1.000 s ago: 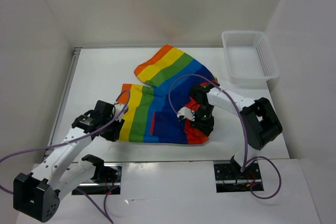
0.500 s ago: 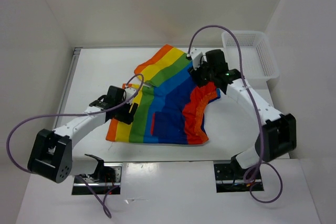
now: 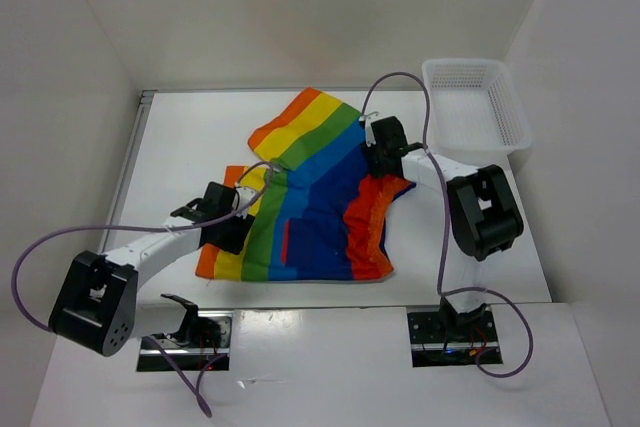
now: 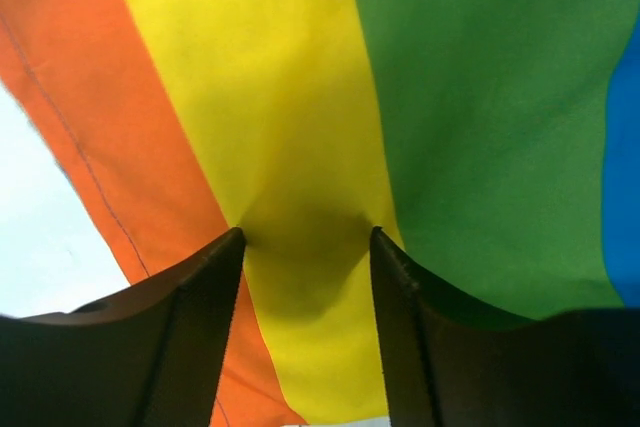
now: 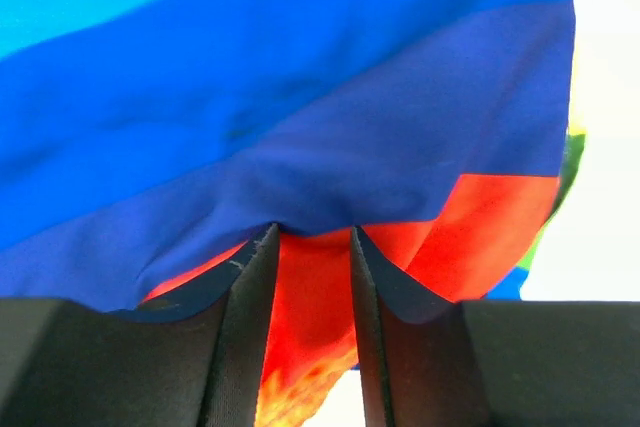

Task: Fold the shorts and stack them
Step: Flatten the shorts out

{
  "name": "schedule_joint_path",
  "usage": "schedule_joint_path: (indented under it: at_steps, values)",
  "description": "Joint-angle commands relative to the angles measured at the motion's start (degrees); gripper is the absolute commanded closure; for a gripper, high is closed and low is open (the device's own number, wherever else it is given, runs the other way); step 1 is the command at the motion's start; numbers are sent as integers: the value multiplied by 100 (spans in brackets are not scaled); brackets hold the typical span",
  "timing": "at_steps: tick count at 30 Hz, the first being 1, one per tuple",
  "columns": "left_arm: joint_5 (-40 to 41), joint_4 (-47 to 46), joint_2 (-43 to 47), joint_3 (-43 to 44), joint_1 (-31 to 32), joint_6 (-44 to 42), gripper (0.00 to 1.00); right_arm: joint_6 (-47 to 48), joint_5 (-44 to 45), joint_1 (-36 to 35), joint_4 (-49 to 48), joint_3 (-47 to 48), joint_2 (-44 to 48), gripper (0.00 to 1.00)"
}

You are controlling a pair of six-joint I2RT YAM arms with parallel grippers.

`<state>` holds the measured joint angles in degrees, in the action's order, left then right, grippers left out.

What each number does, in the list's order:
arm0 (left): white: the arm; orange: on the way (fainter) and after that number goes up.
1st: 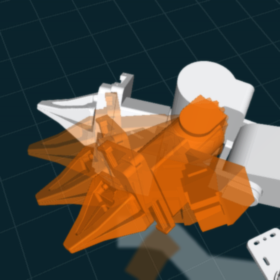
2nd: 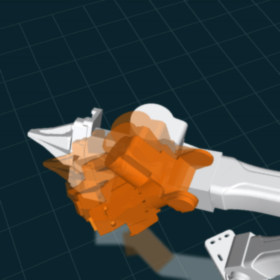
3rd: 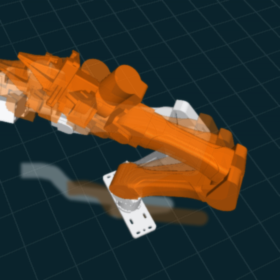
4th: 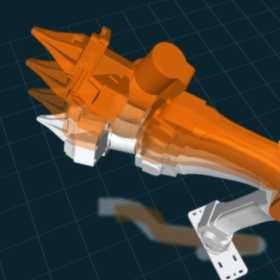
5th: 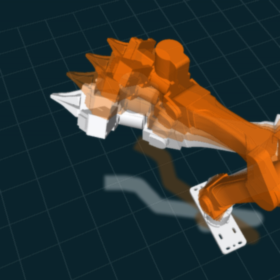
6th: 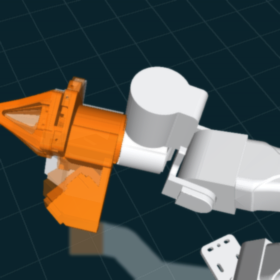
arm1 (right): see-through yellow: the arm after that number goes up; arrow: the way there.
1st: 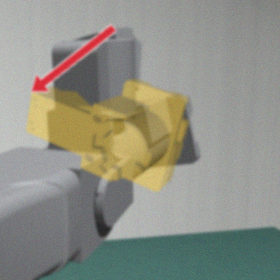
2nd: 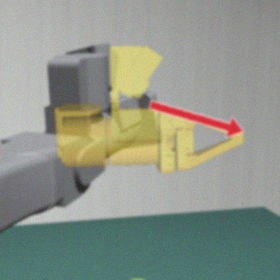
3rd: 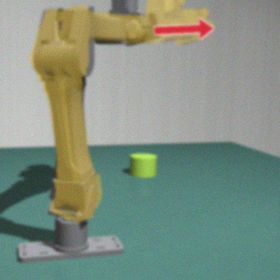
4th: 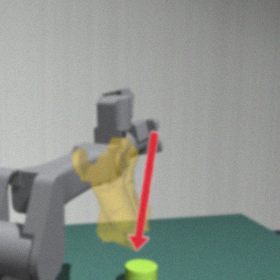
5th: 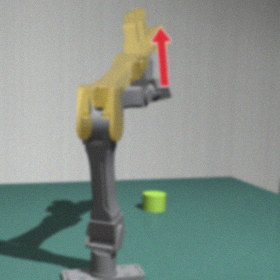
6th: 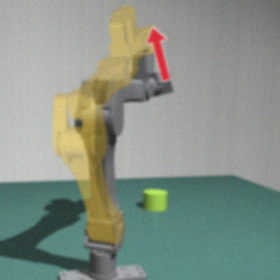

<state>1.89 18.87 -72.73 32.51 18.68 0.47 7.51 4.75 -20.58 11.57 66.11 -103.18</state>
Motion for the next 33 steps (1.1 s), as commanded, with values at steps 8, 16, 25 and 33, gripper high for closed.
schedule_joint_path:
  at_steps: [8,16,25,33]
  values:
    - [-723,3086,373,596,4,-47,43,-198,483,-16,-314,1395,-1292,61]
    - [-1241,-468,-362,2338,-346,-47,24,311,430,-166,-419,2906,-1715,56]
    - [-1039,-1361,-2718,3866,-1743,-47,20,365,702,185,-401,2216,-933,49]
    - [-1612,-1035,-4308,5500,-1806,-47,18,654,597,414,-340,958,-361,40]
